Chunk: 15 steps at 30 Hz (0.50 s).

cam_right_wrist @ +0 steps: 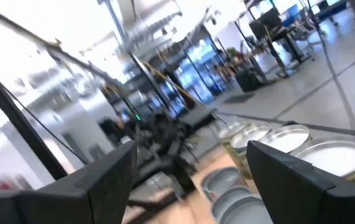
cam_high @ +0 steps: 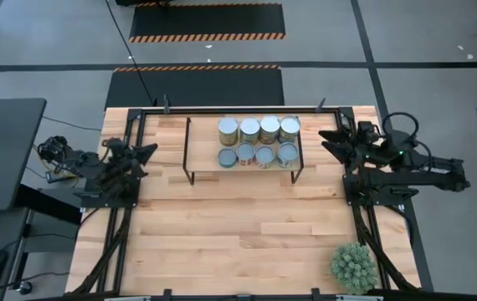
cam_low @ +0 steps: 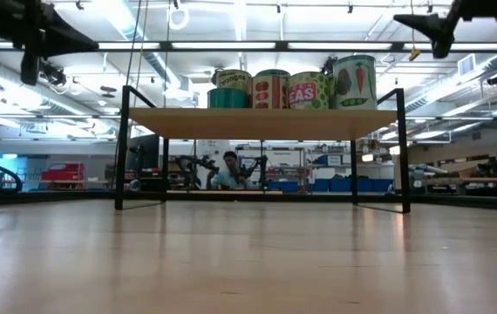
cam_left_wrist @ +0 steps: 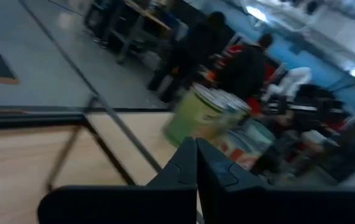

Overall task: Pick and place cans onto a shelf
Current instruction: Return to Home Position

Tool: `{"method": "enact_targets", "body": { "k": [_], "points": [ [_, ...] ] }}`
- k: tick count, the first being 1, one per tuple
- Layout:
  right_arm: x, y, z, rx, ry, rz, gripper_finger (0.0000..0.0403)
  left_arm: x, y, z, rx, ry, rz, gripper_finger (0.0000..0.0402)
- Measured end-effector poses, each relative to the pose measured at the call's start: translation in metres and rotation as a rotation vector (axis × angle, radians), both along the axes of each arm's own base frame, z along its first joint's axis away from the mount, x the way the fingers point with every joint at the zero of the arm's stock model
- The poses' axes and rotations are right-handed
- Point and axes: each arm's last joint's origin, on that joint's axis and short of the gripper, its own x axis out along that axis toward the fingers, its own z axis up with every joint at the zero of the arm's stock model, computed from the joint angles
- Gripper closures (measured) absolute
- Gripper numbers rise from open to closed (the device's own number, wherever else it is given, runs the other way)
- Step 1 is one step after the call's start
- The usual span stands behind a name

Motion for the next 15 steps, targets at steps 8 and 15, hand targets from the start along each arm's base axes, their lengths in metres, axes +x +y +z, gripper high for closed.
{"method": "enact_targets", "body": {
  "k": [8,15],
  "points": [
    [-0.005,-0.004,-0.030,0.109,-0.115,-0.004,0.0094,0.017,-0.002,-0.020,0.073,-0.107,-0.029,0.0401],
    [-0.022,-0.004,-0.026,0.094,-0.181,-0.043,0.0094,0.008,0.008,-0.018,0.111,-0.131,-0.003,0.0401]
  ]
}}
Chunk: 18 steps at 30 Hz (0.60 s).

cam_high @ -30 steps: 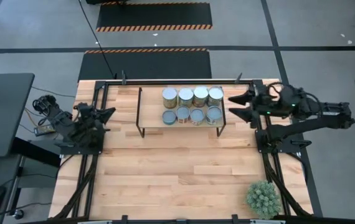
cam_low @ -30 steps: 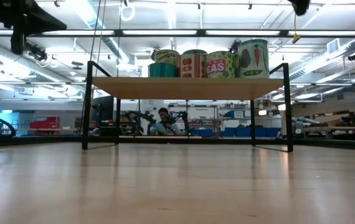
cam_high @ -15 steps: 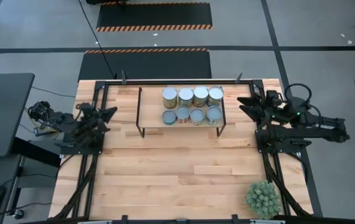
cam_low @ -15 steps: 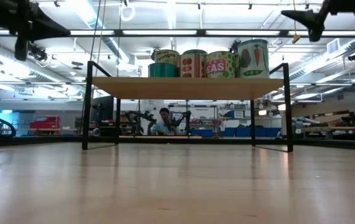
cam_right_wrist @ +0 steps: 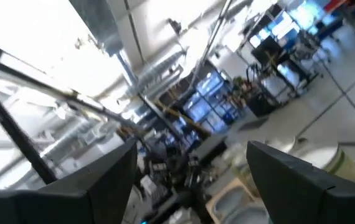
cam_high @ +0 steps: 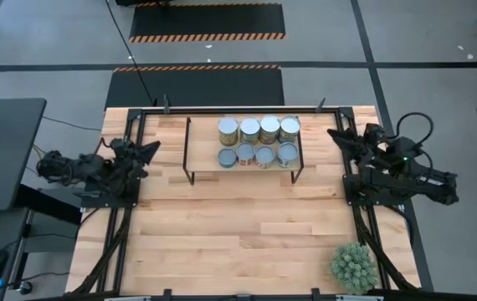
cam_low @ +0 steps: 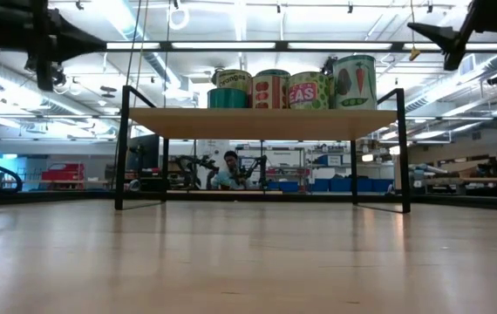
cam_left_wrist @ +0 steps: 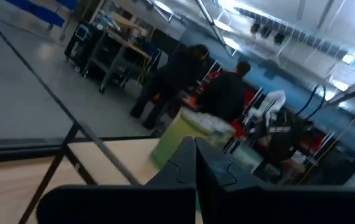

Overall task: Pick and place cans onto a shelf
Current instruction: Return to Home Position

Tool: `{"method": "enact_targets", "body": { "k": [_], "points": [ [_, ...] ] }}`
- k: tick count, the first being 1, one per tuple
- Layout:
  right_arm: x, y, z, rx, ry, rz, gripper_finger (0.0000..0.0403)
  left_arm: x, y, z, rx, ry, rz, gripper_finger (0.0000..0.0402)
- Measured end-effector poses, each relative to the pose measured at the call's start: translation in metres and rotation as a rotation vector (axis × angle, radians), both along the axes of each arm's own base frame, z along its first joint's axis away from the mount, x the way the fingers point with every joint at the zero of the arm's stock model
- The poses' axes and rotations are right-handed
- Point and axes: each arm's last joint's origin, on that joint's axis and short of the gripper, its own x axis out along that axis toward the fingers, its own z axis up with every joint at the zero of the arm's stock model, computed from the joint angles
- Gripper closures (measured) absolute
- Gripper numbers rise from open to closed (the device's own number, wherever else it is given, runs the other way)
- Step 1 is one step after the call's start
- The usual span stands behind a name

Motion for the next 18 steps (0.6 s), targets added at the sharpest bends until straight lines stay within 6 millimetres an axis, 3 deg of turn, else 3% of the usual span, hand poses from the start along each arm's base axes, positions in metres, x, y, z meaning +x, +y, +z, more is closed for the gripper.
{"method": "enact_targets", "body": {
  "k": [18],
  "points": [
    [0.009,0.000,-0.016,0.004,0.031,0.089,0.0094,0.020,-0.005,-0.040,-0.085,-0.103,-0.305,0.0401]
  ]
}}
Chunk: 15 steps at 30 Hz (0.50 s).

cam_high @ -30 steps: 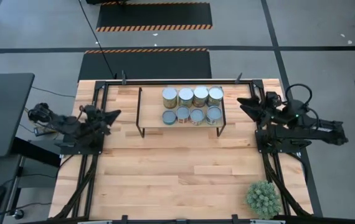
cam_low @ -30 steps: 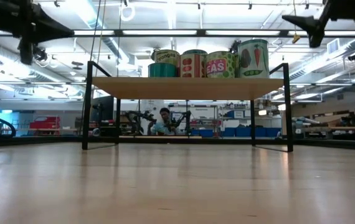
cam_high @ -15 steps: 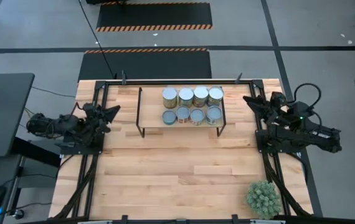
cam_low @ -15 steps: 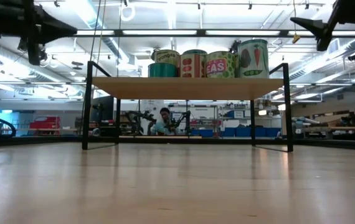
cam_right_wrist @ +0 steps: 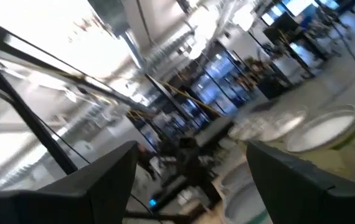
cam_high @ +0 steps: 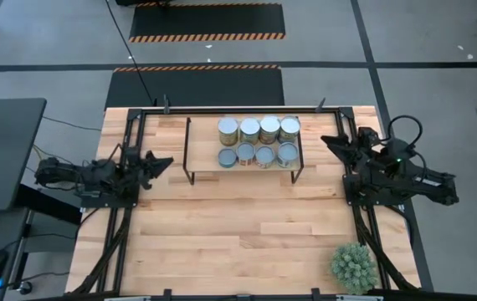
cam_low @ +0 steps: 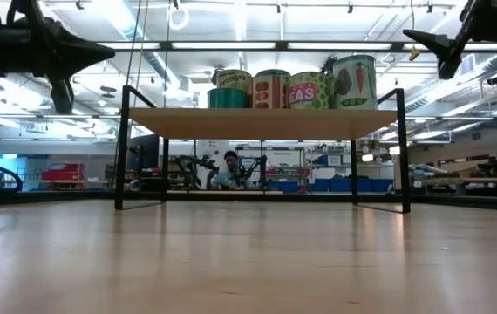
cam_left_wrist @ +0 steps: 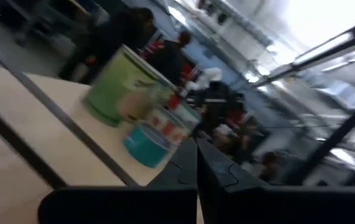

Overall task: Pick and place cans onto a shelf
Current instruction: Return to Home Position

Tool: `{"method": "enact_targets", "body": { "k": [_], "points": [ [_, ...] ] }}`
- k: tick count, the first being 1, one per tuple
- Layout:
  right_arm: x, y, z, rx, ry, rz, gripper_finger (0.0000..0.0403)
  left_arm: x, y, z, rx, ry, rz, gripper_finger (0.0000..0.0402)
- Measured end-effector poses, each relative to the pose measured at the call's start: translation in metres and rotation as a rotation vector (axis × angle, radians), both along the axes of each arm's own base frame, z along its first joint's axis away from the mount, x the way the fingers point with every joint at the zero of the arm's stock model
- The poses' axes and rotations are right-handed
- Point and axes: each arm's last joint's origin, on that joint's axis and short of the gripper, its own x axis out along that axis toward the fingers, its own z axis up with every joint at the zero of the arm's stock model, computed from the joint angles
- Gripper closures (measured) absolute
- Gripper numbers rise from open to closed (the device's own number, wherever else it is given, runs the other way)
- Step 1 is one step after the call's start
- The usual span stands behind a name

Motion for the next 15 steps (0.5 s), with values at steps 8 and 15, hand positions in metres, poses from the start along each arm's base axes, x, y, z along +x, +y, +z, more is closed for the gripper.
{"method": "enact_targets", "body": {
  "k": [8,15],
  "points": [
    [0.014,-0.003,-0.041,0.042,-0.166,0.036,0.0094,0.000,0.000,0.001,-0.031,-0.060,-0.023,0.0401],
    [0.017,-0.003,-0.046,0.016,-0.092,0.035,0.0100,0.000,-0.001,0.000,-0.077,-0.072,-0.033,0.0401]
  ]
}}
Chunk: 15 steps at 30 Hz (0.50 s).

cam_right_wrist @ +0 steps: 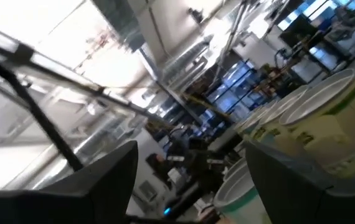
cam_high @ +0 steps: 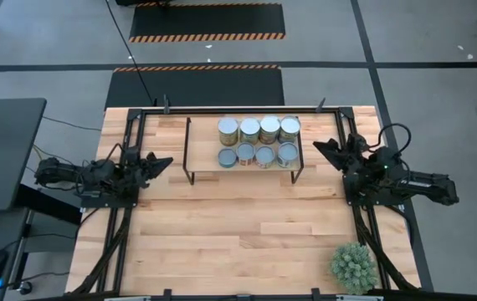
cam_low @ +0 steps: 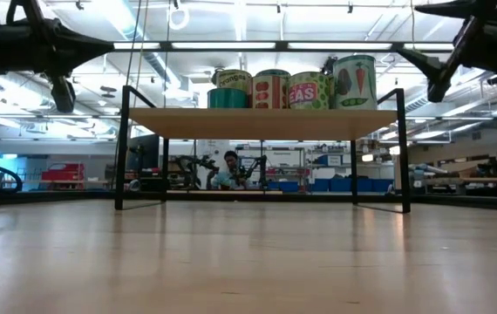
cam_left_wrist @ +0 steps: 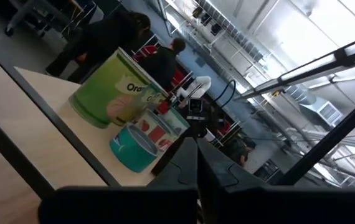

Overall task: Pick and place cans onto a shelf
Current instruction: Return to Home Position

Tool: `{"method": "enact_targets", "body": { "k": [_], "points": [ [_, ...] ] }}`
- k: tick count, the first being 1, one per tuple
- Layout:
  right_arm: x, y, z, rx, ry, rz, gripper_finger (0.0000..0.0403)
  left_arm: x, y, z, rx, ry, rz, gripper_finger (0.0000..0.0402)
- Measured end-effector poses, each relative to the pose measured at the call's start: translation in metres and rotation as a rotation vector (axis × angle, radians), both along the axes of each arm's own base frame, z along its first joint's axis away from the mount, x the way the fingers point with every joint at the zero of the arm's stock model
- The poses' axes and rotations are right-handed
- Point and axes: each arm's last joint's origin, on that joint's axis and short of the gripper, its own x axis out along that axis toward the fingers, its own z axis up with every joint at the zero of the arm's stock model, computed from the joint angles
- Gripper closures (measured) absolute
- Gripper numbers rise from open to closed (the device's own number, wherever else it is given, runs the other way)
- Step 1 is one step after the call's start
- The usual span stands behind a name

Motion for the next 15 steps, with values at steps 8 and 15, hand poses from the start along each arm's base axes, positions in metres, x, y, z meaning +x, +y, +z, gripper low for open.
{"method": "enact_targets", "body": {
  "k": [8,15],
  "points": [
    [0.005,0.005,-0.013,-0.028,0.148,0.204,0.0151,0.000,0.002,-0.002,-0.042,0.009,0.055,0.0394],
    [0.006,0.006,-0.015,-0.093,0.178,0.211,0.0227,-0.001,0.004,-0.002,-0.060,0.014,0.148,0.0389]
  ]
}}
